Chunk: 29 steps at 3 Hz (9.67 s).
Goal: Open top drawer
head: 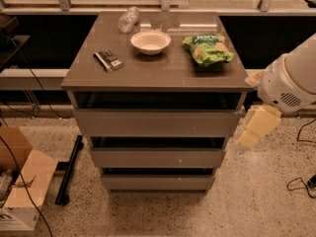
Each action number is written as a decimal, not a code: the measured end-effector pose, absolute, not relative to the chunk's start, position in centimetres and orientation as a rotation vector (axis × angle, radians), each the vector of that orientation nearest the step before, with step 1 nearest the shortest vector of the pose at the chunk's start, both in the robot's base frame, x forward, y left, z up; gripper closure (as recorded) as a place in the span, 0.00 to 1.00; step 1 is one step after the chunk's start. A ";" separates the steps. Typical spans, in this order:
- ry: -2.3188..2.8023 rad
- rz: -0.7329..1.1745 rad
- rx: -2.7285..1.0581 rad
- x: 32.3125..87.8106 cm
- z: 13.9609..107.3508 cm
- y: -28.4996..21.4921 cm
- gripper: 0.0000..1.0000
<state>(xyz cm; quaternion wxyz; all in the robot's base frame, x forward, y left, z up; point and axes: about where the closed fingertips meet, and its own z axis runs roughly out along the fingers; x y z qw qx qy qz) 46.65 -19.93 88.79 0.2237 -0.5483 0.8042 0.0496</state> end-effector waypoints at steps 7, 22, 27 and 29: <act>2.184 0.449 -1.396 63.1 64.8 -14.6 0.18; 2.158 0.239 -1.705 58.5 68.7 -16.9 0.24; 2.263 0.234 -1.651 56.9 67.8 -20.2 0.31; 2.247 0.190 -1.754 56.0 67.9 -19.8 0.00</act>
Offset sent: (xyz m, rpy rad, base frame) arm 0.0366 0.0234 -0.1291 -0.0315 0.0244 -0.0329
